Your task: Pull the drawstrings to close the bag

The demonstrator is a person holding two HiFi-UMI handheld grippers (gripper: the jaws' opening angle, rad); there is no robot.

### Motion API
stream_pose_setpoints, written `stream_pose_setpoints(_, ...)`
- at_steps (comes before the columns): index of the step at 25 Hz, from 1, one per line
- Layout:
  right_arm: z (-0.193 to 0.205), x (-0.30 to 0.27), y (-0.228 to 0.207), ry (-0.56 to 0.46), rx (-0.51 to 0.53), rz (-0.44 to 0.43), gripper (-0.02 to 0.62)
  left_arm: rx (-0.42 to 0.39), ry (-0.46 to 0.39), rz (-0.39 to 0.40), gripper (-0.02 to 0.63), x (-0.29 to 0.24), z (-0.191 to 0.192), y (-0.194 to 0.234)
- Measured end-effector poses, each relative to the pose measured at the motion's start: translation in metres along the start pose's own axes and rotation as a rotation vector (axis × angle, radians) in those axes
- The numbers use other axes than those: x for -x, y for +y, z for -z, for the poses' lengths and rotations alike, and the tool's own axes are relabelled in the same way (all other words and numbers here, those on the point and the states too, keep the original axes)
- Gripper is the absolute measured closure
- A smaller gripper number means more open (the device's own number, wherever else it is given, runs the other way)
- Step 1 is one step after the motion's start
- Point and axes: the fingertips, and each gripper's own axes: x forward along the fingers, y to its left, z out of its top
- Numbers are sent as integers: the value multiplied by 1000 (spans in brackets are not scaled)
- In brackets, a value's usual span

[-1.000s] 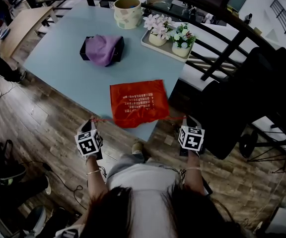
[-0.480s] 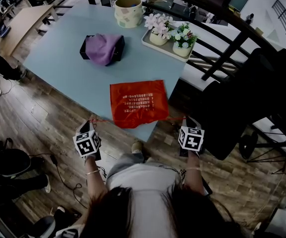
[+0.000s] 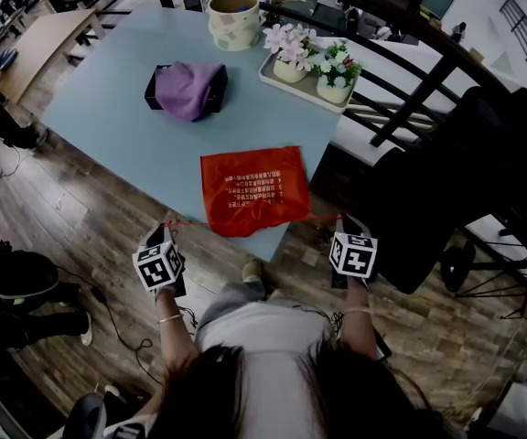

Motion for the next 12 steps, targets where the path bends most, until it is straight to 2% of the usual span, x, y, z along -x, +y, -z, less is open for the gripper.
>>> stream_pose_setpoints(3,-1,0,4,-1,-10,-23,568,-13,-4,38,586,-1,0,-4)
stream_pose_setpoints(9,0,-2,14,6,-43,-79,566,-33,1,178,586,0,1,-14)
stream_pose_setpoints(12,6,-1,17,26,-53,-89,567,-55,28,207,586,0,7,-17)
